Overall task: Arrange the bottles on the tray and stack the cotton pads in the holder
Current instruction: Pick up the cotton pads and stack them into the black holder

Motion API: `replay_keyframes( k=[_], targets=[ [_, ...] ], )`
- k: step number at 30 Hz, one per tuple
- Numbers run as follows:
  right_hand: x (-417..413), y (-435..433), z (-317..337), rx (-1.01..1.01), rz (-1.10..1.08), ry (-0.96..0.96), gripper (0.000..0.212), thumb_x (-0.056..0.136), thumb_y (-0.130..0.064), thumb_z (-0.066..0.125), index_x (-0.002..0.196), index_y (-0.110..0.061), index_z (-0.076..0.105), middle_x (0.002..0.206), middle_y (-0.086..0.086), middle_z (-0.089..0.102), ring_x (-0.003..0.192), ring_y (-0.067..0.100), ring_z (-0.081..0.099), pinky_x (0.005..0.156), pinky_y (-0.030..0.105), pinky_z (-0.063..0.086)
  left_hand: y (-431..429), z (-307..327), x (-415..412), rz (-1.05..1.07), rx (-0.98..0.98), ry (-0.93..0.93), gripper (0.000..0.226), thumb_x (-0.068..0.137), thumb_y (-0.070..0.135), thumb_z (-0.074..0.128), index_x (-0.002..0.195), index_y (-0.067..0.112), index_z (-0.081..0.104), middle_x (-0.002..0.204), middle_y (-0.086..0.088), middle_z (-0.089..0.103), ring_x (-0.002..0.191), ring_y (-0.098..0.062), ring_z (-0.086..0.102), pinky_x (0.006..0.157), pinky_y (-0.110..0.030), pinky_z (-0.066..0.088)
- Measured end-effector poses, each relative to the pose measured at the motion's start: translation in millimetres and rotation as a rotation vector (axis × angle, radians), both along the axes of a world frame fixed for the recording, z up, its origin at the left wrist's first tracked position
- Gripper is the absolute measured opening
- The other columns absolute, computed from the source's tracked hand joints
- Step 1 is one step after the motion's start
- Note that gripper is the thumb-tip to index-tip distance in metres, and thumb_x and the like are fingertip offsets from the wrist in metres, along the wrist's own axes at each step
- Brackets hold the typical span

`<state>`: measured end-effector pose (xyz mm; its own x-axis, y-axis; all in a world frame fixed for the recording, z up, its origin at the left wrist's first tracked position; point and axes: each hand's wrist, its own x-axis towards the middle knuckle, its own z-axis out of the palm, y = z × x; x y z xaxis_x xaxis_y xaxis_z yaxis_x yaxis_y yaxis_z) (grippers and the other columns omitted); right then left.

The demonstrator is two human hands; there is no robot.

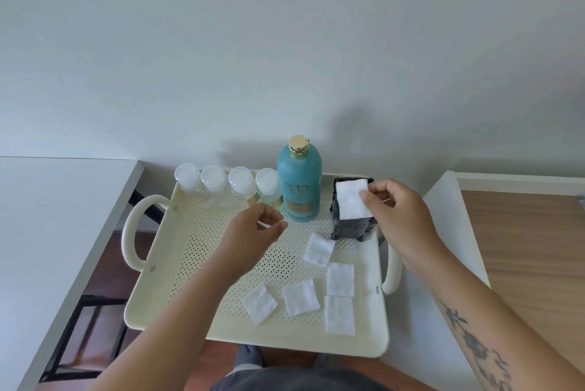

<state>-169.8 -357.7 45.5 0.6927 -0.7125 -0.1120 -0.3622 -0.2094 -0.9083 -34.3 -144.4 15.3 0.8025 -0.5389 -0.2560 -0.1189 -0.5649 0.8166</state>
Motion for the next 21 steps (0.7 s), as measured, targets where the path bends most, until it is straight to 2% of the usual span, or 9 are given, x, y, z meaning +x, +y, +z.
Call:
replay_keyframes(
  k=[3, 7, 10, 11, 14, 17, 19, 21],
  targets=[
    [9, -9, -8, -0.058, -0.037, 0.025, 0.007, 0.090, -0.029, 0.064, 0.088, -0.023, 0.066, 0.080, -0.011, 0.063, 0.068, 0.000, 0.057, 0.056, 0.014, 0.040, 23, -23, -2, -0.007, 0.165, 0.006, 0.008, 0.084, 0.031, 0.072, 0.085, 0.027, 0.065, 0.085, 0.004, 0.069, 0.077, -0.013, 0.065, 0.066, -0.025, 0.050],
    [18, -12, -13, -0.127, -0.042, 0.048, 0.006, 0.090, -0.027, 0.063, 0.089, -0.021, 0.063, 0.082, -0.012, 0.062, 0.071, 0.004, 0.055, 0.059, 0.019, 0.038, 49, -46, -11, -0.062, 0.323, -0.038, 0.009, 0.085, 0.029, 0.071, 0.088, 0.025, 0.064, 0.087, 0.012, 0.067, 0.077, -0.001, 0.059, 0.062, -0.015, 0.041],
    [21, -10, -16, -0.200, -0.011, 0.080, 0.008, 0.091, -0.025, 0.062, 0.093, -0.018, 0.062, 0.086, -0.011, 0.062, 0.068, 0.004, 0.051, 0.058, 0.020, 0.035, 61, -57, -18, -0.082, 0.407, -0.035, 0.011, 0.085, 0.029, 0.071, 0.092, 0.023, 0.064, 0.092, 0.011, 0.066, 0.077, -0.004, 0.058, 0.060, -0.015, 0.040],
    [20, -10, -17, -0.231, -0.008, 0.086, 0.009, 0.091, -0.023, 0.062, 0.096, -0.016, 0.062, 0.089, -0.008, 0.062, 0.070, 0.007, 0.051, 0.059, 0.021, 0.035, 64, -59, -20, -0.090, 0.432, -0.031, 0.013, 0.085, 0.029, 0.071, 0.093, 0.023, 0.063, 0.094, 0.009, 0.066, 0.076, -0.005, 0.057, 0.059, -0.015, 0.040],
    [15, -7, -19, -0.327, -0.014, 0.101, 0.020, 0.089, -0.019, 0.064, 0.109, -0.014, 0.059, 0.103, -0.001, 0.056, 0.096, 0.018, 0.053, 0.072, 0.027, 0.039, 67, -63, -24, -0.106, 0.475, -0.019, 0.018, 0.082, 0.030, 0.074, 0.093, 0.023, 0.061, 0.098, 0.006, 0.063, 0.079, -0.009, 0.055, 0.061, -0.018, 0.040],
    [8, 2, -19, -0.487, -0.012, 0.088, 0.030, 0.087, -0.015, 0.066, 0.116, -0.013, 0.058, 0.110, 0.005, 0.055, 0.106, 0.027, 0.049, 0.080, 0.035, 0.043, 67, -64, -25, -0.126, 0.490, -0.035, 0.024, 0.078, 0.032, 0.077, 0.092, 0.024, 0.060, 0.098, 0.005, 0.060, 0.084, -0.011, 0.056, 0.068, -0.021, 0.042],
    [4, 7, -20, -0.640, 0.044, 0.060, 0.026, 0.086, -0.014, 0.067, 0.111, -0.011, 0.062, 0.108, 0.007, 0.060, 0.100, 0.031, 0.052, 0.080, 0.043, 0.048, 68, -64, -24, -0.149, 0.498, -0.031, 0.026, 0.076, 0.030, 0.079, 0.092, 0.024, 0.059, 0.098, 0.005, 0.059, 0.085, -0.012, 0.056, 0.070, -0.023, 0.043],
    [0, 13, -22, -0.754, 0.143, 0.032, 0.020, 0.085, -0.013, 0.069, 0.104, -0.011, 0.067, 0.105, 0.005, 0.065, 0.096, 0.031, 0.056, 0.079, 0.046, 0.049, 69, -65, -22, -0.174, 0.512, -0.010, 0.028, 0.075, 0.028, 0.080, 0.093, 0.023, 0.060, 0.098, 0.005, 0.060, 0.083, -0.012, 0.055, 0.068, -0.022, 0.042]
  ],
)
